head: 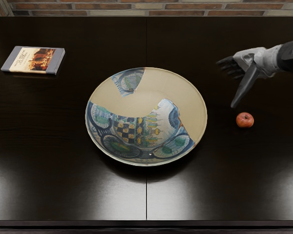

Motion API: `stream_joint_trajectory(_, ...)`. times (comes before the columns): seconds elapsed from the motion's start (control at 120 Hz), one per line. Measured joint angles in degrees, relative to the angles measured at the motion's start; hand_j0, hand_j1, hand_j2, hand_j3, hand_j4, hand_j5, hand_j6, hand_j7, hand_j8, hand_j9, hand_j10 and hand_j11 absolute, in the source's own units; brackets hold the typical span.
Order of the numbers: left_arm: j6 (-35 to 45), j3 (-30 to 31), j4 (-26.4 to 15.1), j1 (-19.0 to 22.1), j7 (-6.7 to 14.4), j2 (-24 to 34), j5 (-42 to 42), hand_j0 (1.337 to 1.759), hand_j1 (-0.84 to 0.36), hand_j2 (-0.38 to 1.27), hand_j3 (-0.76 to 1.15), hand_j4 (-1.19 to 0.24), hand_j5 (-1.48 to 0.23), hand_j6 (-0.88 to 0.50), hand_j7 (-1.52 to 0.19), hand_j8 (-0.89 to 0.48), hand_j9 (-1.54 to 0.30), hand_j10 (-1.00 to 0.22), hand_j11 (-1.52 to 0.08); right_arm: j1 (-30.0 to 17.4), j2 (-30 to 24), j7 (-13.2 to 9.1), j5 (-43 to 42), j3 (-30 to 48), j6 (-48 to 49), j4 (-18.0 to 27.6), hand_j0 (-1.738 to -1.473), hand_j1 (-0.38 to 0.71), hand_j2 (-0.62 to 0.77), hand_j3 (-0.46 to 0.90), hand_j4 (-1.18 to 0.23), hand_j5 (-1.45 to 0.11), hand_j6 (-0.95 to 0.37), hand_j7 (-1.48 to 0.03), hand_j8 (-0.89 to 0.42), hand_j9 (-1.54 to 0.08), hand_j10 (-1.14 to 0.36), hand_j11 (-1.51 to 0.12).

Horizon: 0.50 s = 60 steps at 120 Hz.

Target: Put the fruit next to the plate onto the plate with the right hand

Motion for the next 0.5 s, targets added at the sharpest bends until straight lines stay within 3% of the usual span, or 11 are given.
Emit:
stream_joint_trajectory(0.092, 0.00, 0.00, 0.06, 0.09, 0.00, 0.00, 0.00, 1.658, 0.07, 0.05, 0.00, -0.23, -0.30, -0.23, -0.30, -0.23, -0.30, -0.23, -0.30, 4.03, 1.61, 0.00, -1.22, -7.61, -4.94, -0.36, -1.658, -0.31, -0.01, 0.00, -0.04, -0.05, -0.04, -0.05, -0.04, -0.05, -0.04, -0.05)
stream_joint_trajectory(0.183, 0.00, 0.08, 0.05, 0.18, 0.00, 0.00, 0.01, 1.658, 0.07, 0.05, 0.00, -0.23, -0.30, -0.23, -0.30, -0.23, -0.30, -0.23, -0.30, 5.14, 2.76, 0.00, -5.26, -11.41, -7.09, -0.48, -1.658, -0.31, -0.01, 0.00, -0.04, -0.05, -0.04, -0.05, -0.04, -0.05, -0.04, -0.05)
stream_joint_trajectory(0.3, 0.00, 0.15, 0.03, 0.18, 0.00, 0.00, 0.01, 1.658, 0.07, 0.05, 0.00, -0.23, -0.30, -0.23, -0.30, -0.23, -0.30, -0.23, -0.30, 3.74, 3.48, 0.00, -10.16, -13.03, -8.17, -0.12, -1.658, -0.31, -0.01, 0.00, -0.04, -0.04, -0.04, -0.04, -0.04, -0.04, -0.04, -0.04)
stream_joint_trajectory(0.417, 0.00, 0.17, 0.03, 0.18, 0.00, 0.00, 0.00, 1.658, 0.07, 0.05, 0.00, -0.23, -0.30, -0.23, -0.30, -0.23, -0.30, -0.23, -0.30, 0.92, 2.65, 0.00, -15.67, -13.92, -14.57, 4.22, -1.658, -0.29, -0.01, 0.00, -0.05, -0.06, -0.05, -0.06, -0.05, -0.06, -0.05, -0.06)
stream_joint_trajectory(0.5, 0.00, 0.17, 0.03, 0.10, 0.00, 0.00, 0.00, 1.658, 0.07, 0.05, 0.00, -0.23, -0.30, -0.23, -0.30, -0.23, -0.30, -0.23, -0.30, -1.79, 2.31, 0.00, -19.45, -14.26, -19.56, 6.53, -1.658, -0.23, -0.02, 0.00, -0.11, -0.13, -0.11, -0.13, -0.11, -0.13, -0.10, -0.13)
